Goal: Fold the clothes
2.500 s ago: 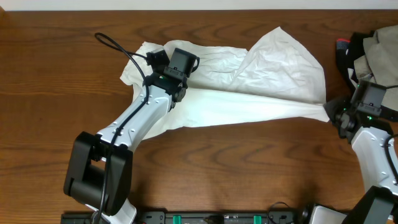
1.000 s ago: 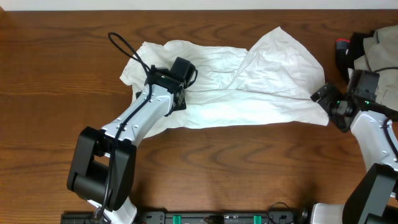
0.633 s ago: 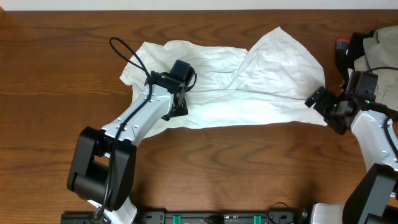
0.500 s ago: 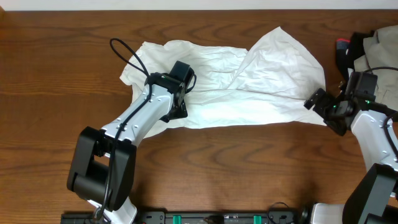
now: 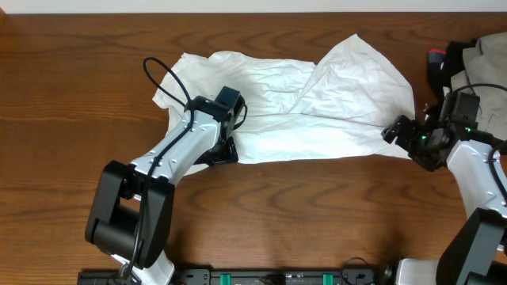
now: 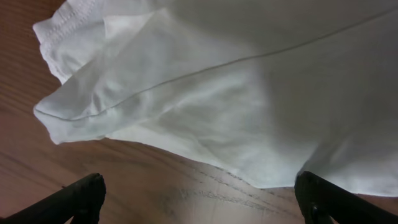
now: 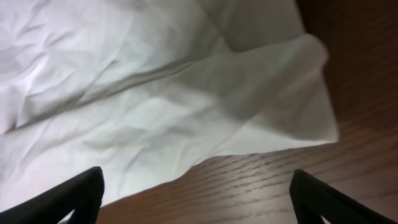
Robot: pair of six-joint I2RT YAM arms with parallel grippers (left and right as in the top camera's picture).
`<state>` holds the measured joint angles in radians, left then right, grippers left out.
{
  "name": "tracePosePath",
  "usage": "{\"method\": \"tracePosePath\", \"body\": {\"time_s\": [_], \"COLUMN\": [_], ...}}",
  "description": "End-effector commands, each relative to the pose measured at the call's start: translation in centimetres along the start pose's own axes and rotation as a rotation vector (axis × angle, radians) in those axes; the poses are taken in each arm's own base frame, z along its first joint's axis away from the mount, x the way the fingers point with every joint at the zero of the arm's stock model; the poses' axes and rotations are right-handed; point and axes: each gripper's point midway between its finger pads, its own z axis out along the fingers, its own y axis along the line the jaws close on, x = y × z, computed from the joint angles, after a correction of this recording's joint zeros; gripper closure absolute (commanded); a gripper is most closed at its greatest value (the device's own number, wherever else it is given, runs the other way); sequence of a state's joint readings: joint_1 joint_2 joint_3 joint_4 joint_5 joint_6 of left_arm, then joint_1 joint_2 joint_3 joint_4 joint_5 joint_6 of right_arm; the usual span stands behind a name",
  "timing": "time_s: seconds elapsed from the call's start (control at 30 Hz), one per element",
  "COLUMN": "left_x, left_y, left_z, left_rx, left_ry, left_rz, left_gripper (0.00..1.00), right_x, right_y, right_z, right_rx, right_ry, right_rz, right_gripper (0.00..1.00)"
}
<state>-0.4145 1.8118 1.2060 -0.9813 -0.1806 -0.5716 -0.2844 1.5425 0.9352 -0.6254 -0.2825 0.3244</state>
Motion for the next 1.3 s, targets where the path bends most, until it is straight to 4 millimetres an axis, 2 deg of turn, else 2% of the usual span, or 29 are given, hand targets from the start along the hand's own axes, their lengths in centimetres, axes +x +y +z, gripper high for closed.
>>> {"method": "tracePosePath", "body": {"time_s": [0.0,0.07,0.13,0.17,0.2,0.23,0.4,0.47,0.57,0.67,0.87,1.27], "left_x": [-0.1,-0.4,-0.7,-0.9,-1.0,-0.9,-0.7,-0.5,0.3,0.8,0.6,-1.2], "left_y": [0.8,1.1,1.6,1.7,1.6,1.4,1.1,1.2,1.5,1.6,2.3,5.0], "left_z": [0.1,0.3,0.5,0.5,0.6,0.6,0.7,0.8,1.3,2.3,3.9,5.0], "left_rx": [0.008,0.015,0.017,0.022,0.045,0.075,0.127,0.121,0.107,0.104,0.113,0.132], "left_ry": [0.013,0.016,0.017,0.019,0.029,0.048,0.082,0.091,0.113,0.117,0.104,0.086], "left_rz": [-0.028,-0.048,-0.068,-0.079,-0.092,-0.102,-0.1,-0.088,-0.084,-0.085,-0.087,-0.075], "left_gripper": [0.01,0.01,0.01,0.01,0.02,0.05,0.09,0.18,0.24,0.3,0.34,0.34], "right_x": [0.3,0.5,0.8,1.0,1.3,1.6,2.5,2.6,2.8,2.8,2.6,2.1], "right_y": [1.9,2.3,2.9,3.2,3.7,4.3,6.7,7.7,8.6,9.1,9.1,8.1], "right_z": [-0.2,-0.1,0.1,0.2,0.3,0.4,0.8,1.0,1.1,1.3,2.5,5.6], "right_rx": [-0.064,-0.068,-0.074,-0.076,-0.081,-0.085,-0.115,-0.131,-0.144,-0.154,-0.152,-0.12], "right_ry": [0.017,0.023,0.029,0.033,0.04,0.045,0.045,0.037,0.032,0.022,0.028,0.042], "right_rz": [-0.06,-0.073,-0.092,-0.103,-0.118,-0.135,-0.212,-0.244,-0.266,-0.284,-0.28,-0.297], "right_gripper": [0.09,0.17,0.41,0.6,0.73,0.8,0.85,0.87,0.99,0.99,0.99,0.99]}}
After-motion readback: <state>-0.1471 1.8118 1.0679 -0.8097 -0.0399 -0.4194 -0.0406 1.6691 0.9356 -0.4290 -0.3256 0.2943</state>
